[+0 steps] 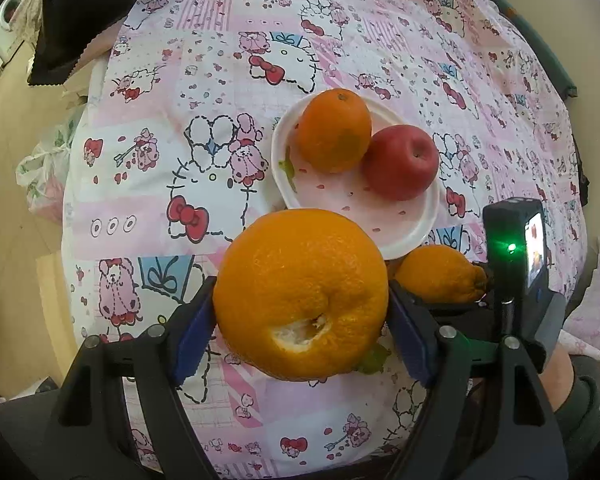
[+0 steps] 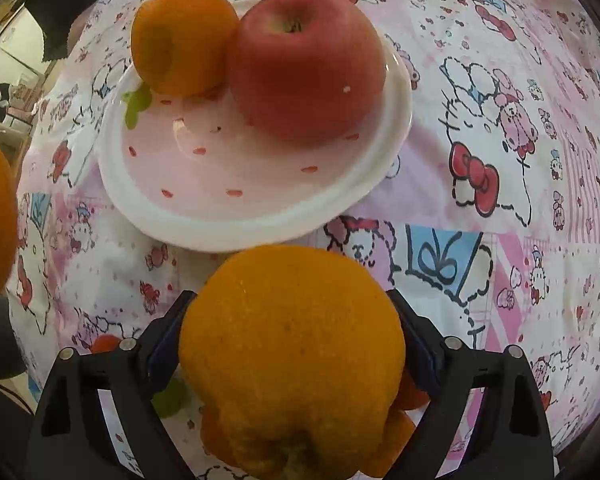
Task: Organize fruits
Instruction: 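Grasp the bumpy stemmed dekopon with the right tool while the left tool holds the orange, then set the large orange on the plate with the left tool while the right tool holds the dekopon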
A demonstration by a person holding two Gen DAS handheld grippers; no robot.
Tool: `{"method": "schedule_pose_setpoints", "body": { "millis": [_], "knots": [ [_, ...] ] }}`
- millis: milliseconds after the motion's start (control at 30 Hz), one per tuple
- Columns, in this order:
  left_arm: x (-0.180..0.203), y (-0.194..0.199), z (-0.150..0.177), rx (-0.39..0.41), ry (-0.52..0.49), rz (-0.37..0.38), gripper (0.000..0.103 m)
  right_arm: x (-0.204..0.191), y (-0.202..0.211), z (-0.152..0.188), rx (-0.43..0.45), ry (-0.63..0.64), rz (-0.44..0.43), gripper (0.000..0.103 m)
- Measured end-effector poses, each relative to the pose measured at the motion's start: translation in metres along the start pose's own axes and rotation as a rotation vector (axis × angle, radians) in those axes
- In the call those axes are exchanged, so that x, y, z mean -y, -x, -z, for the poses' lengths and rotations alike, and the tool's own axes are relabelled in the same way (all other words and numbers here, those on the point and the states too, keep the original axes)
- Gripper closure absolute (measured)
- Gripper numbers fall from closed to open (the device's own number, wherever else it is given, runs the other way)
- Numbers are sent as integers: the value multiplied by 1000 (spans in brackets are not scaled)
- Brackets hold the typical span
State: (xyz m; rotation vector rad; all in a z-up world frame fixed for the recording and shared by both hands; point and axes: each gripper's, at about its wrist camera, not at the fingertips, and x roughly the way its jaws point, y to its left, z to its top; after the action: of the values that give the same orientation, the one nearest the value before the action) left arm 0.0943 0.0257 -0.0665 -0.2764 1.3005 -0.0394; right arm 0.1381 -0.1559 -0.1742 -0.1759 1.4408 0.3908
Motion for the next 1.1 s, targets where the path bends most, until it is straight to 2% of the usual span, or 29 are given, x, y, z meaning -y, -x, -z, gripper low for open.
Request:
{"method": "schedule_pose_setpoints", "body": {
  "millis": [333,667,833,1100],
  "knots": [
    [-3,-6,1,8,-3,-26,26,11,20,1,40,-45,-53,19],
    [-10,-8,1,43,3,-77,26,33,73,13,151,-101,-122,20],
    [-14,-8,1,56,18,-86,26,28,86,17,194,-121,-138,20],
    [-11,2,8,87,-11,-83,26,29,138,13,332,-151,-171,20]
  ]
}}
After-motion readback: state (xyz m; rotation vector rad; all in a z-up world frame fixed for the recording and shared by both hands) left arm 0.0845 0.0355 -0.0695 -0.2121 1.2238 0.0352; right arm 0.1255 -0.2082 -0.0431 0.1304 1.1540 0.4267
